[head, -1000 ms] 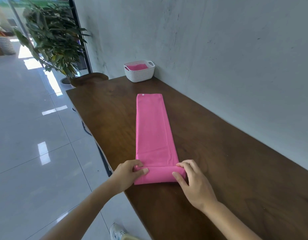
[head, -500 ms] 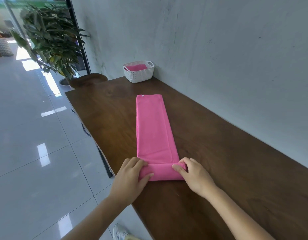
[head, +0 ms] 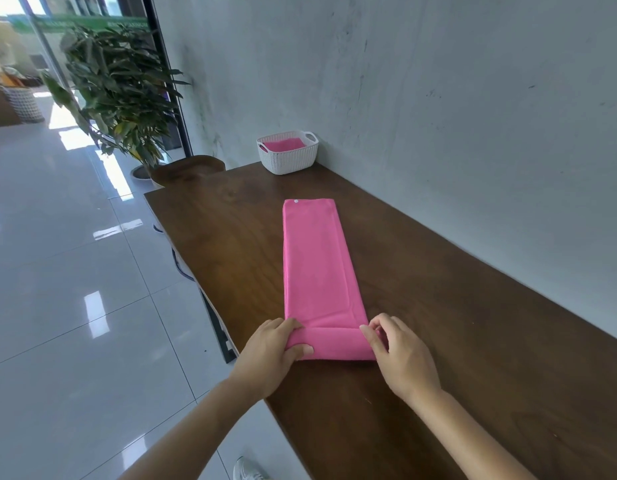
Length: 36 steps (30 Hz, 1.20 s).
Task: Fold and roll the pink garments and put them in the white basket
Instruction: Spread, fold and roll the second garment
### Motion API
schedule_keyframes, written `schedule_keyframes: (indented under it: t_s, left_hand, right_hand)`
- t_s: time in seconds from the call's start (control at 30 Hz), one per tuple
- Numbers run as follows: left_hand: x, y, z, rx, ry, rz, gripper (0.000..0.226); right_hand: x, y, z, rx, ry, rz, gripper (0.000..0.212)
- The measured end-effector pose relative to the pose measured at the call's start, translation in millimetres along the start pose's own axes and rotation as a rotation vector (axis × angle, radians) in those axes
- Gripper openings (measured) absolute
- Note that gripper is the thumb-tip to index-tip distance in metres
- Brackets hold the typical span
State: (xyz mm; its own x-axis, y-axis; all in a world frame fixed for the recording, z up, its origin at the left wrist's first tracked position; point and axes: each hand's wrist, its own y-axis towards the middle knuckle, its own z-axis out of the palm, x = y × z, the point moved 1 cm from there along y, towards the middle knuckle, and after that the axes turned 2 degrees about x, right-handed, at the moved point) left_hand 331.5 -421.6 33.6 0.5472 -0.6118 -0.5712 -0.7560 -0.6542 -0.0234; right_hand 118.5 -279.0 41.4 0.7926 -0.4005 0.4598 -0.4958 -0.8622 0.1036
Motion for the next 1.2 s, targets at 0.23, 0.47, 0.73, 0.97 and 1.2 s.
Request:
schedule_keyframes:
  t_s: [0.23,0.47,0.73,0.97,1.2]
  left_hand:
    - [4.1,5.1,-6.2,0.159,-0.234,-0.166,0.045]
    - [0.9,7.6,-2.9,0.132,-0.381,-0.315,0.041]
    - [-8.6,-9.3,16.8,-0.299,-0.246,-0.227,0.026]
    - [3.6,-12.5,23.2,-0.28,0.09,-0.013,0.067]
    - [11.4,4.5,11.0,-0.151,0.195,-0.022,0.09]
  right_hand:
    - [-5.0,-21.8,0.0,0.097,0.111,0.009,0.049]
    - [-4.5,-13.3,1.8,0.127,0.248,0.095,0.046]
    - [-3.1,21.4,-3.8,0.287,0.243,0.181,0.057]
    - [0.3,46.7,-4.2,0.317,0.224,0.296,0.058]
    - [19.2,43.3,-3.2,0.077,-0.118,-0.022,0.033]
